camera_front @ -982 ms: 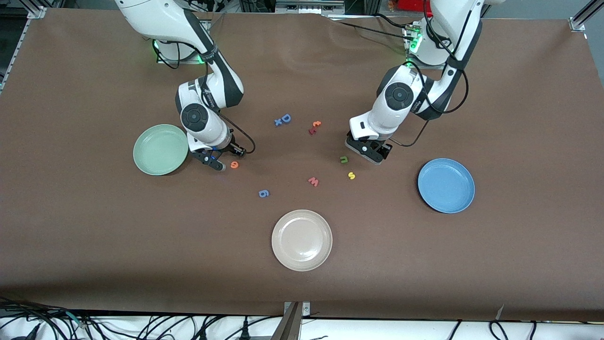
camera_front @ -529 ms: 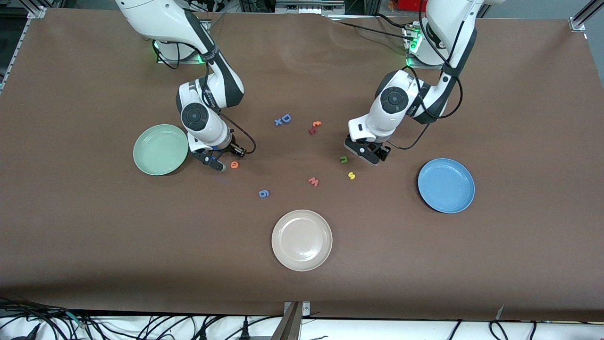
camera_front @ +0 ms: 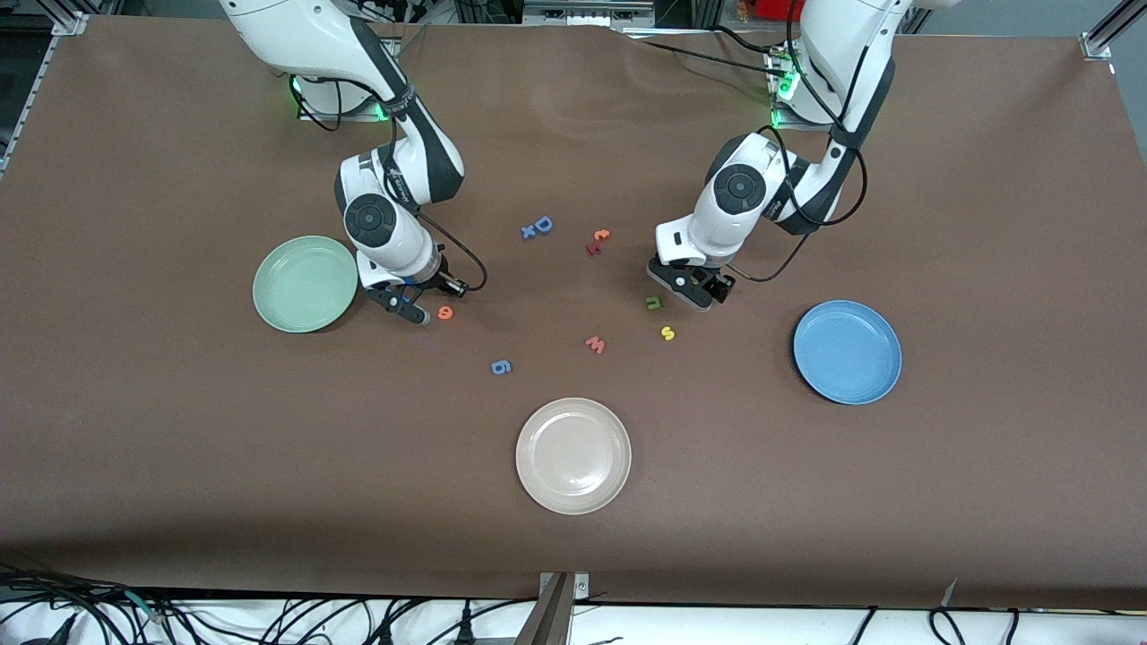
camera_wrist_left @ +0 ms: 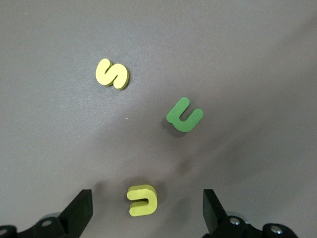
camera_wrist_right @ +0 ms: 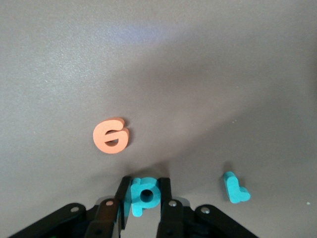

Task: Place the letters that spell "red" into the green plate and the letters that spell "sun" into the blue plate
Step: 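Drop the teal p on the green plate while the left gripper grasps u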

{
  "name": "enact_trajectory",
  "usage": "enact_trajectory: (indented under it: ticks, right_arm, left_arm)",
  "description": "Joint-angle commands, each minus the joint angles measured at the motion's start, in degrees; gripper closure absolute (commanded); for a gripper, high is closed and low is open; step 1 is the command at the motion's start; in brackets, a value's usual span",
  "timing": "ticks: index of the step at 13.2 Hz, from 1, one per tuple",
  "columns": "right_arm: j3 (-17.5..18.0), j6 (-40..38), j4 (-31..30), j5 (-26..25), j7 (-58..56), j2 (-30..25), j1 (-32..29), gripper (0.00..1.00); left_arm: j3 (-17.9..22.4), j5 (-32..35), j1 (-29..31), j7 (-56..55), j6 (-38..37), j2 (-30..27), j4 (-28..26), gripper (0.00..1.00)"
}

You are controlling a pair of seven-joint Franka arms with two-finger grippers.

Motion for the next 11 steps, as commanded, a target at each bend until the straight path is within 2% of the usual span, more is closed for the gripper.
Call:
enact_trajectory:
  ticks: [1,2,4,6,8,9,11]
  right_arm:
    - [-0.23,-4.40,1.18,0.71,-1.49,-1.95,-0.39,0.98]
    - [-0.76,-7.20,2.58,0.62,-1.40,-2.84,-0.56,0.98]
    - [-4.08,-17.36,7.84,0.53,-2.45,-4.07,-0.57,0.98]
    - [-9.35,-27.57,11.90,0.53,-8.66,-4.95,-0.57,0.98]
    - [-14.88,-30.68,12.00,0.53,-17.79,-6.27,-0.57,0.98]
    - [-17.70,-32.17,12.00,0.53,-22.19,-6.27,-0.57,0.98]
    - [-22.62,-32.80,10.95,0.36,-31.24,-5.92,-0.57,0.98]
  left_arm:
    - [0.37,1.92,-0.33,0.35,2.23,0.81,-0.53,0.06]
    - [0.37,1.92,-0.24,0.35,2.23,0.81,-0.53,0.08]
    - [0.37,2.01,0.02,0.43,2.23,0.72,-0.62,0.13]
    - [0.37,2.01,0.37,1.31,2.23,0.72,-0.71,0.19]
    - [0.37,2.01,1.68,3.06,2.23,0.63,-0.80,0.22]
    - [0.37,2.01,2.30,3.85,2.23,0.63,-1.14,0.27]
    - [0.28,2.10,2.57,4.13,2.23,0.54,-1.23,0.29]
